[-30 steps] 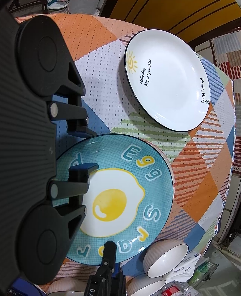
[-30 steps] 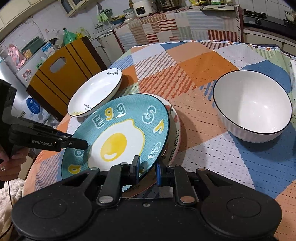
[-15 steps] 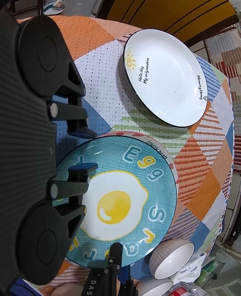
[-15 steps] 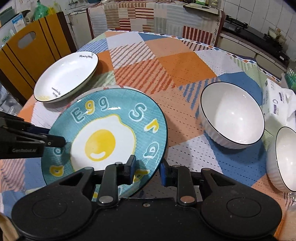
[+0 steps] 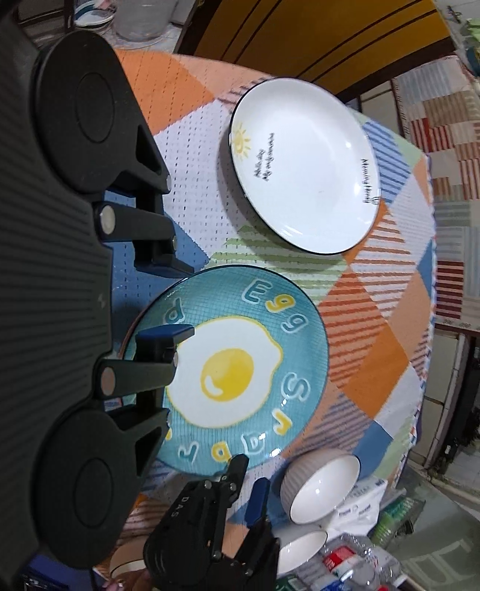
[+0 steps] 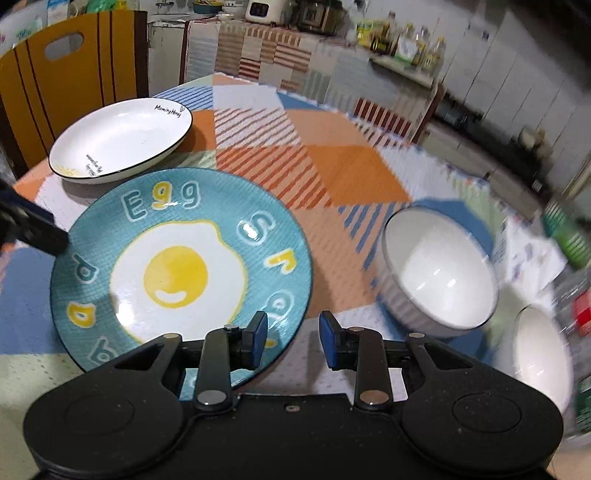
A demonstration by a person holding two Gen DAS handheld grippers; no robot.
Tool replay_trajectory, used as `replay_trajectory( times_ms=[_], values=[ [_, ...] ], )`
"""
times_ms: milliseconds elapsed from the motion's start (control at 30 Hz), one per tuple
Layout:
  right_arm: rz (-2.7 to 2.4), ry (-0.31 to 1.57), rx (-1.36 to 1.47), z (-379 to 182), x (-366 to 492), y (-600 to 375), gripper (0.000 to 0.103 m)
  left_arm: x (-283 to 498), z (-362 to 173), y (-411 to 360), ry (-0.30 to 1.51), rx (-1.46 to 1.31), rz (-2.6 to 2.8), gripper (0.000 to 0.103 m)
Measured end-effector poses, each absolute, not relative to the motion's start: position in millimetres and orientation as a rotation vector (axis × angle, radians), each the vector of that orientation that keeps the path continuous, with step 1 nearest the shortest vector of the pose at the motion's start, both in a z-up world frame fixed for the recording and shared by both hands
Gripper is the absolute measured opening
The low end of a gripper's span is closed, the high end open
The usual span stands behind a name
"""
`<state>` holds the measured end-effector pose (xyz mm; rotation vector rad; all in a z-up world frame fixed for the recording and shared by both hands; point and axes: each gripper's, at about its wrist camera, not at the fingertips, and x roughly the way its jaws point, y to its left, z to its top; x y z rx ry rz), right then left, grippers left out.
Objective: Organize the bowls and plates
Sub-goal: 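Carry the Egg plate onto the LOVELY BEAR plate and open the right gripper, then grasp the rim of the white Morning Honey plate with the right gripper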
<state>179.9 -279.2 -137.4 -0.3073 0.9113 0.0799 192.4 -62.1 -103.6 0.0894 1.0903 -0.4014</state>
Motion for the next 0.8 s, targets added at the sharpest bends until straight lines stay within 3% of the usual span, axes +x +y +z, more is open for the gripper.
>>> replay_trajectory(
  times_ms=[200, 400, 533, 700, 800],
  values=[
    [0.15, 0.85, -0.325, -98.4, 169.1, -267.1, 0.038, 179.6, -80.2, -47.6, 1.078, 0.125, -0.406, 0.026],
    [0.224, 0.777, -0.361, -58.8, 156.9, -248.4, 0.055, 177.2, -63.6, -18.3, 1.082, 0.115, -0.368, 0.029],
    [0.259, 0.746, -0.375, -44.5, 158.8, -238.2, 0.061, 178.5, -54.8, 0.5, 1.062, 0.101, -0.335, 0.042],
    [0.315, 0.753, -0.349, -35.2, 170.5, -226.0, 0.063, 190.4, -50.6, 20.7, 1.1, 0.08, -0.28, 0.047],
    [0.366, 0.779, -0.301, -29.6, 184.6, -220.9, 0.064, 199.1, -48.8, 29.5, 1.09, 0.104, -0.261, 0.056]
  ],
)
